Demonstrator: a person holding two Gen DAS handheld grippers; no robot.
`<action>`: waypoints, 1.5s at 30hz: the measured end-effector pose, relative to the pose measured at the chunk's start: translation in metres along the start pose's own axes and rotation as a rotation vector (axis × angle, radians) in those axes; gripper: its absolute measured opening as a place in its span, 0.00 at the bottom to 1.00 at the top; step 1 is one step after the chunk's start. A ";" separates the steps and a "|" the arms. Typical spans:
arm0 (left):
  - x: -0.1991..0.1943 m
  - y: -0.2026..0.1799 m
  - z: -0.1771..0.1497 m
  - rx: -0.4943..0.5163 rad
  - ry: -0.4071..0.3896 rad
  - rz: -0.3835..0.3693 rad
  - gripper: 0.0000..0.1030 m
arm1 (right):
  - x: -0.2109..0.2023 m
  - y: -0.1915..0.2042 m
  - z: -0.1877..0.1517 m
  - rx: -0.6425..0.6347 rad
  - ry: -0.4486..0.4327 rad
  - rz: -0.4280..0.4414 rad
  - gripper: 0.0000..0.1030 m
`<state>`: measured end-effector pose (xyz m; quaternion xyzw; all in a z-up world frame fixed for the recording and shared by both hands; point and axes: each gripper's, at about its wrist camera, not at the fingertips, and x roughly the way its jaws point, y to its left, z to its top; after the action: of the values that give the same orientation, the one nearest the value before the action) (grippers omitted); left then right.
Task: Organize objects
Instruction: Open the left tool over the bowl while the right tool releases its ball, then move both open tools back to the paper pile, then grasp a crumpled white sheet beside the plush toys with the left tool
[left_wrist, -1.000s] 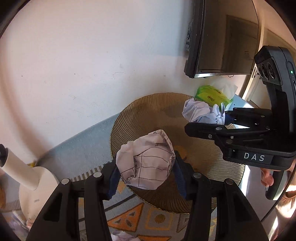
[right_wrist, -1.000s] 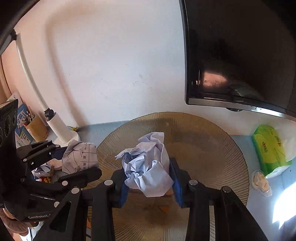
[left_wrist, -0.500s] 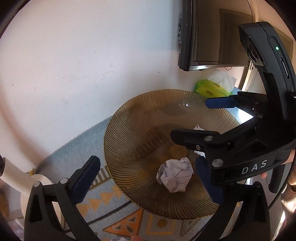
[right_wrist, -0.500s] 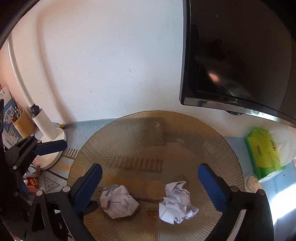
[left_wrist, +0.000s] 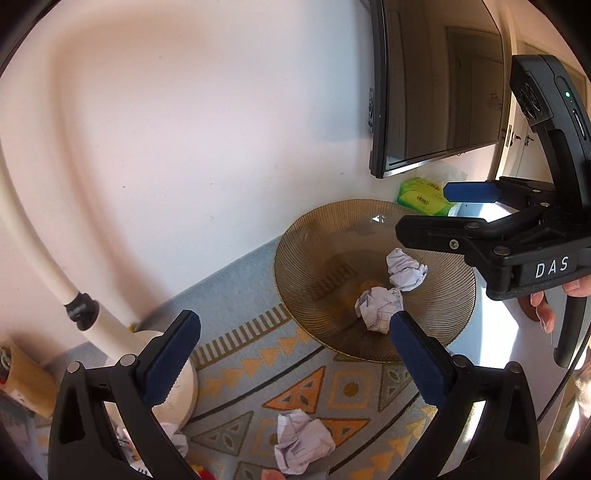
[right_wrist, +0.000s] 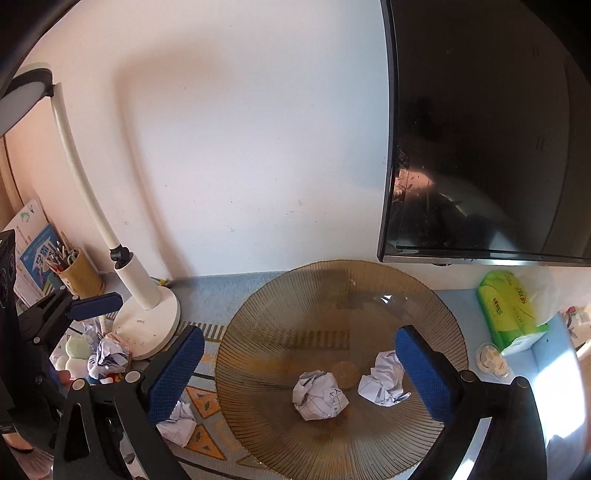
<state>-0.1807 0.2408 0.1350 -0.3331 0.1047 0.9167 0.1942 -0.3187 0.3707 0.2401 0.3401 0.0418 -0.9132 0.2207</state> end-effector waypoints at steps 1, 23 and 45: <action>-0.011 0.005 -0.001 0.000 -0.012 0.017 1.00 | -0.008 0.006 0.001 -0.007 -0.009 0.000 1.00; -0.136 0.219 -0.218 -0.272 0.148 0.381 1.00 | -0.016 0.184 -0.167 -0.256 0.142 0.211 1.00; -0.075 0.279 -0.284 -0.482 0.234 0.346 1.00 | 0.039 0.192 -0.226 -0.241 0.234 0.182 1.00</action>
<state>-0.0852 -0.1240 -0.0131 -0.4499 -0.0390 0.8900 -0.0626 -0.1261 0.2349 0.0566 0.4173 0.1452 -0.8321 0.3354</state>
